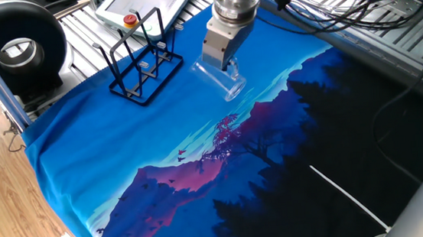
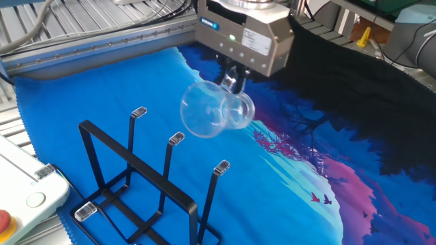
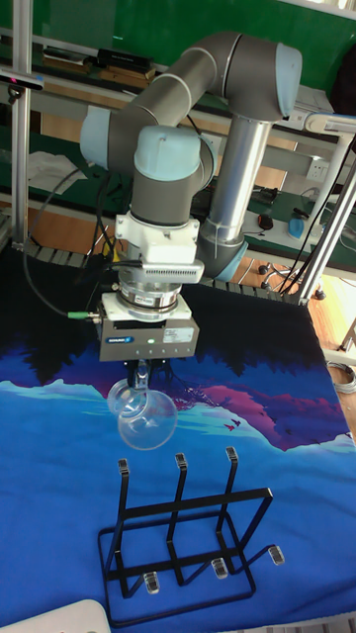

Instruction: Put the cup on the cup rack

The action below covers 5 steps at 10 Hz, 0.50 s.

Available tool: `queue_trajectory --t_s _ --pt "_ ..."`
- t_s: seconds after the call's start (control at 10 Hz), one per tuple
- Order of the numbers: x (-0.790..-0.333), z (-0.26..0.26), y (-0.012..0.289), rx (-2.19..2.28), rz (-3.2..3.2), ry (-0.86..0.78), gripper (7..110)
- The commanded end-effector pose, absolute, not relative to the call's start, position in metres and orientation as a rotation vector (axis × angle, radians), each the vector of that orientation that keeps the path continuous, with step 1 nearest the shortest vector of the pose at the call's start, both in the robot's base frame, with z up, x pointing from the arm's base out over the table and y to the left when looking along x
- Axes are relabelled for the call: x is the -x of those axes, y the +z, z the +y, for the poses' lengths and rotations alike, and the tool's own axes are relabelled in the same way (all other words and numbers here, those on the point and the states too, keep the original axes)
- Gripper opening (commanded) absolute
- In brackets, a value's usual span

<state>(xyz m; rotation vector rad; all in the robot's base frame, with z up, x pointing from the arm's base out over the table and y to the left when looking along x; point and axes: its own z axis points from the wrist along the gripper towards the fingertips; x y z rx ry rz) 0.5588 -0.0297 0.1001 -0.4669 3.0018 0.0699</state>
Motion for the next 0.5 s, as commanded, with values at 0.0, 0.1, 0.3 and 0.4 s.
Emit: queue_trajectory --t_s 0.0,0.1,0.3,0.4 --pt "-0.5577 -0.0108 0.1006 0.6 2.983 0.171 7" --pt "-0.5596 -0.0089 0.0993 0.617 2.982 0.174 7" --pt "-0.5612 -0.008 0.0966 0.675 2.987 0.186 7" --pt "-0.5609 -0.0084 0.095 0.698 2.998 0.19 7"
